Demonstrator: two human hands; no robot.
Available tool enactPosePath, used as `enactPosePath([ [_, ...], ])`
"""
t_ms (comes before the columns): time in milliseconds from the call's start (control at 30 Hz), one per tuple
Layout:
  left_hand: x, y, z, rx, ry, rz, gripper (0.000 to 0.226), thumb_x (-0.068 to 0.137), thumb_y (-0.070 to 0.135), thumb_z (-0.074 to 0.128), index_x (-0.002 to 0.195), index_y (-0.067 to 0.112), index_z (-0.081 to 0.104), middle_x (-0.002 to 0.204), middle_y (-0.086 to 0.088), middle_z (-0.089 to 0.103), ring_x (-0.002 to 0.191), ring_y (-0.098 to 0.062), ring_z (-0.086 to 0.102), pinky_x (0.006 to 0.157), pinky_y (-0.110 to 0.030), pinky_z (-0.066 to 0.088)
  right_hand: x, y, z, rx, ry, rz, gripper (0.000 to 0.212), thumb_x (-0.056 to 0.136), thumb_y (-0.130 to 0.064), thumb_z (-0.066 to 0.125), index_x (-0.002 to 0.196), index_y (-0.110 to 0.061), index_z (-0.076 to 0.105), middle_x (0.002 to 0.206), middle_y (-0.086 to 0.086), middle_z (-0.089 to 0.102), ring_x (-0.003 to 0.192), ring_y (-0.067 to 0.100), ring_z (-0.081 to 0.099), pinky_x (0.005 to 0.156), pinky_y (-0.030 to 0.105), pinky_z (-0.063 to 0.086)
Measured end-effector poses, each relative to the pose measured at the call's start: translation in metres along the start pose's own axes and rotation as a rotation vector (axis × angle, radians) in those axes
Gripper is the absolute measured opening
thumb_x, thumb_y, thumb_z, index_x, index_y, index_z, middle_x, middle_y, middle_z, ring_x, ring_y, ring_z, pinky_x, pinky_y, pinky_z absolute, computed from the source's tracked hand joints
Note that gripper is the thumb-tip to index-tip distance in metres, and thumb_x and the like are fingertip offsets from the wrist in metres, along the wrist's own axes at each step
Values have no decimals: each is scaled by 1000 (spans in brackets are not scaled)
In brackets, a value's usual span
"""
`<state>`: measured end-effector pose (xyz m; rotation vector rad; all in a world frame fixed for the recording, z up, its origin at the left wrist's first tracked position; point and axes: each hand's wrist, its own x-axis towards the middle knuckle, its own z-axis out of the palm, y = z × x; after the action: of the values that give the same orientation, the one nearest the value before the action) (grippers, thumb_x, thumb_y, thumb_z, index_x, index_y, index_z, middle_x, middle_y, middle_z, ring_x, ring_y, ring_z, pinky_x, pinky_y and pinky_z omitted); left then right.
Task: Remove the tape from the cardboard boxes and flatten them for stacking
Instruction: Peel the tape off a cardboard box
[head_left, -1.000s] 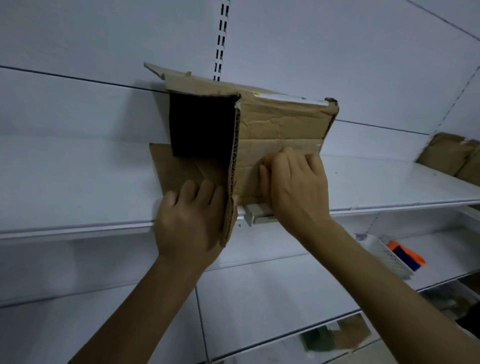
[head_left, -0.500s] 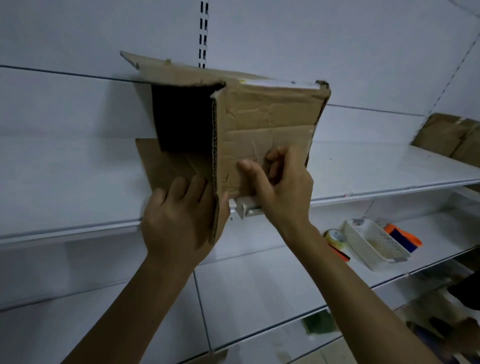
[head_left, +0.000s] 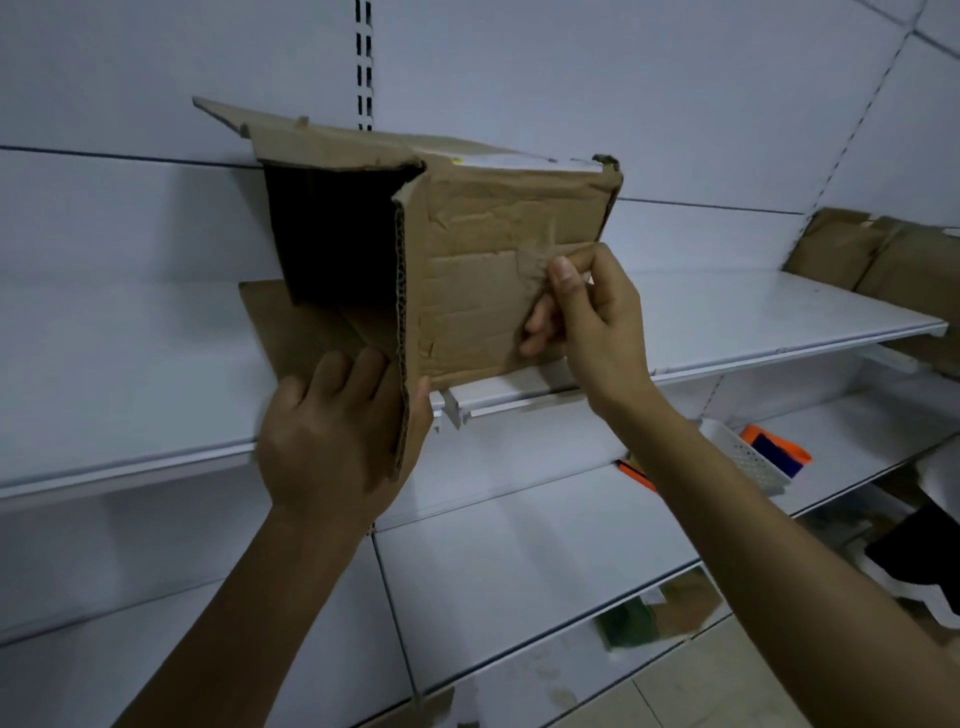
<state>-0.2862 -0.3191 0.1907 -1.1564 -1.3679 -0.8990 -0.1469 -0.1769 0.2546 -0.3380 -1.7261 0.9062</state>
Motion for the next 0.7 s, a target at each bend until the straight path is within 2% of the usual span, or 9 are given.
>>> enactPosePath([
  [67,3,1,-1,0,6,4,25,79,18,68,75,12,44,60,-10,49,61,-19,32,42,-28,38,1,4,-5,-69,11,-4,21,101,-15,43,84,-6,49,58,11,55,45,25,54,47,31,49],
  [133,2,0,-2,1,1,19,25,77,16,69,76,12,44,60,-10,50,58,-22,39,43,-29,38,7,8,-10,-120,75,7,22,101,-17,45,80,-10,49,56,8,54,42,20,52,45,28,47],
  [233,-1,-2,-1,-73,-1,6,22,79,15,66,82,11,45,64,-13,55,60,-27,48,46,-32,45,25,22,-43,-23,475,223,26,101,-16,44,74,-15,45,52,4,46,38,11,44,42,24,44],
  [300,-2,-2,-1,-89,-6,-5,24,75,13,67,83,11,45,67,-14,57,66,-25,46,49,-33,47,28,35,-79,-3,687,365,27,101,-18,44,74,-15,43,55,4,43,40,9,43,50,28,48],
  [400,-5,-5,6,-53,30,1,21,79,18,67,82,12,47,67,-15,59,69,-23,41,48,-32,45,22,55,-105,-130,653,416,25,99,-23,48,75,-15,47,57,2,48,46,9,51,65,32,55],
  [533,-7,-3,8,-102,-56,-30,21,97,27,44,89,9,45,72,-21,62,72,-33,55,57,-43,51,18,65,-98,-297,648,334,22,98,-30,49,79,-18,51,58,-3,54,46,1,54,64,33,54],
  [633,-3,1,1,-116,2,-32,17,90,25,53,89,10,46,72,-18,59,70,-29,49,53,-38,49,7,67,-87,-542,538,213,21,97,-33,49,85,-17,53,72,-3,59,63,8,59,62,31,50],
  [700,-4,-1,-2,-74,-18,24,18,89,26,55,88,10,48,77,-14,55,71,-27,45,53,-36,43,1,70,-84,-686,439,172,21,95,-34,53,83,-17,56,73,-5,58,66,9,56,64,29,50],
])
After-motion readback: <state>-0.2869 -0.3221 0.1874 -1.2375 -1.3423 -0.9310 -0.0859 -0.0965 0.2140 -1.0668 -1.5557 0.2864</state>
